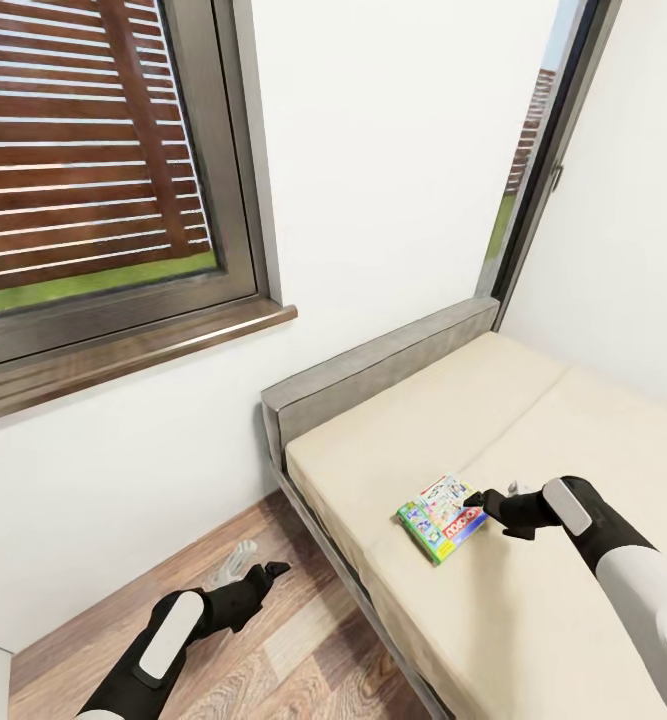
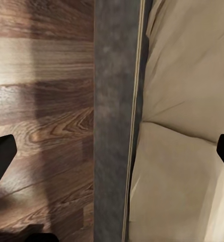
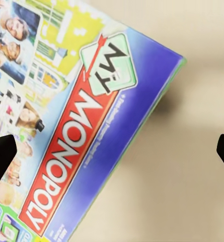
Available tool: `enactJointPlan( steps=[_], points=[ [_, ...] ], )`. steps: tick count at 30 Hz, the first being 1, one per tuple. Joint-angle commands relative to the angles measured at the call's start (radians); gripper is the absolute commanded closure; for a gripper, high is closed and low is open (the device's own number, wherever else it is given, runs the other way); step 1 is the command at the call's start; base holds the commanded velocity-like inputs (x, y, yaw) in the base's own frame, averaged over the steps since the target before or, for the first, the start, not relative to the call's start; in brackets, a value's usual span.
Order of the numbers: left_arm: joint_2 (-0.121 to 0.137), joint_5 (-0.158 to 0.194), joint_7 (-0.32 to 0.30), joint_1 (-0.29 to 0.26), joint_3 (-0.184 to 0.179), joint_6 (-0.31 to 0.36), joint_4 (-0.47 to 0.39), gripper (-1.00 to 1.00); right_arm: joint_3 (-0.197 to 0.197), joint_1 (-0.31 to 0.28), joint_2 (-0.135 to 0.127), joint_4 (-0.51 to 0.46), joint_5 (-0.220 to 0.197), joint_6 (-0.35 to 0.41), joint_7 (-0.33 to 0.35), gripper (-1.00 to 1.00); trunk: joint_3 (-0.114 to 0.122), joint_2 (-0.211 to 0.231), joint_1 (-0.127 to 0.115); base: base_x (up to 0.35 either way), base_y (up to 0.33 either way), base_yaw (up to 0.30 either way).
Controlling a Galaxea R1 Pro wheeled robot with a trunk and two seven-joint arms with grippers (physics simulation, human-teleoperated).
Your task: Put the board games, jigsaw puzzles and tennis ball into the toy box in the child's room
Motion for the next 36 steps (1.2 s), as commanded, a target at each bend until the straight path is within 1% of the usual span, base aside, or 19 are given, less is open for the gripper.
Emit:
enactJointPlan(
  steps=[1,19,27,36],
  points=[
    [0.000,0.006,0.004,0.000,0.000,0.003,0.000,-1.00,0.005,0.000,-0.001,-0.004,-0.002,0.002,0.000,-1.00,-0.001,0.000,0.000,0.000,0.000,0.000],
    [-0.001,0.004,0.002,0.000,-0.003,0.003,0.003,-1.00,0.003,0.006,0.000,-0.029,-0.002,0.002,0.001,-1.00,-0.001,0.000,0.000,0.000,0.000,0.009],
    [-0.001,0.003,0.002,0.000,-0.003,0.003,0.003,-1.00,0.004,0.009,0.000,-0.054,-0.002,0.002,0.001,-1.00,-0.001,0.000,0.000,0.000,0.000,0.177],
    [-0.001,0.003,0.003,0.000,-0.004,0.002,0.003,-1.00,0.006,0.010,0.000,-0.061,-0.004,0.005,0.000,-1.00,-0.001,0.000,0.000,0.000,0.000,0.191]
  ],
)
